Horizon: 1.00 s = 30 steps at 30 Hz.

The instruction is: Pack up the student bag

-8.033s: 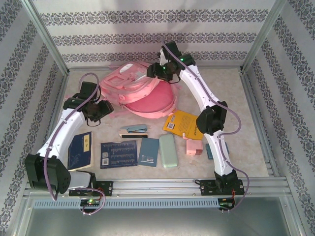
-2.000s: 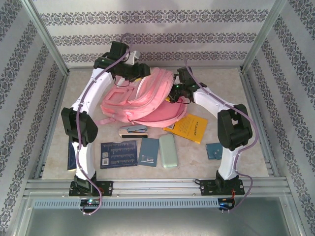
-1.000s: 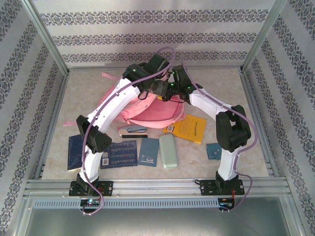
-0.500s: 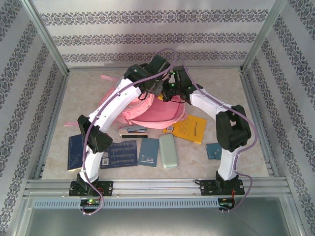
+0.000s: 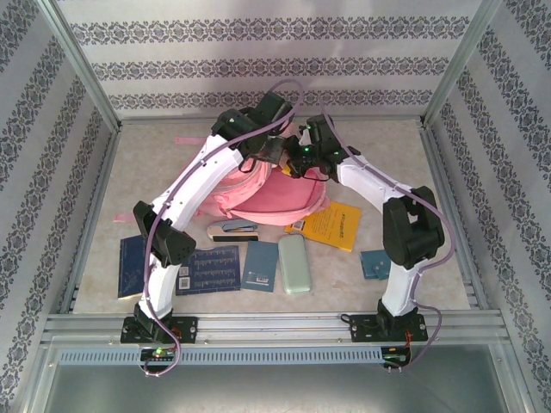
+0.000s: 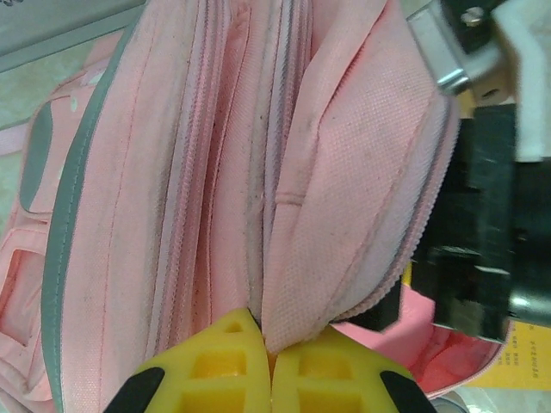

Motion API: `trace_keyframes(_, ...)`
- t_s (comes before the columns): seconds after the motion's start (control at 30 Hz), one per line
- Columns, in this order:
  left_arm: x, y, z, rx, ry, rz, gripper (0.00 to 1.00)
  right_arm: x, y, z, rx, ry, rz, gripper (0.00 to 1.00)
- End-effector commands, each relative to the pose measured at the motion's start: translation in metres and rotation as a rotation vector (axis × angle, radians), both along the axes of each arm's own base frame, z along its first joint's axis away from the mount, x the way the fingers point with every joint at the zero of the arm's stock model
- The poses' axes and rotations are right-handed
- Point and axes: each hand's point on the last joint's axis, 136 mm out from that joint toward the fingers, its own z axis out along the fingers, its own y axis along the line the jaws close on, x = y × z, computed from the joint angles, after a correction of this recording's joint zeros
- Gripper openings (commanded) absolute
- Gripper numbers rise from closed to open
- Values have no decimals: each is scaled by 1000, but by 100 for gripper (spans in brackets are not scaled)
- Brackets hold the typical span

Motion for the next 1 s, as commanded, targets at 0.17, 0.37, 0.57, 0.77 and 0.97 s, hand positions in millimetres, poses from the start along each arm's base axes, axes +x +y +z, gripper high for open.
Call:
trace_keyframes(0.17,-2,6,60,-159,-106,-5,0,-10,-23,-13,-102,-68,25,42)
trace_keyframes(0.37,-1,11,72,-226,-116,17,0,-9,-43,-43,-293,-44,12,46)
trace_keyframes(0.57,-2,3,82,-251,-145,-50,0,2,-42,-62,-333,6,11,52)
trace_keyframes(0.77,7,1,91,-309,-156,-64,0,24,16,-45,-229,-50,83,66)
trace_keyframes(0.97,22,18,96,-357,-162,-27,0,35,53,-19,-129,-108,128,94)
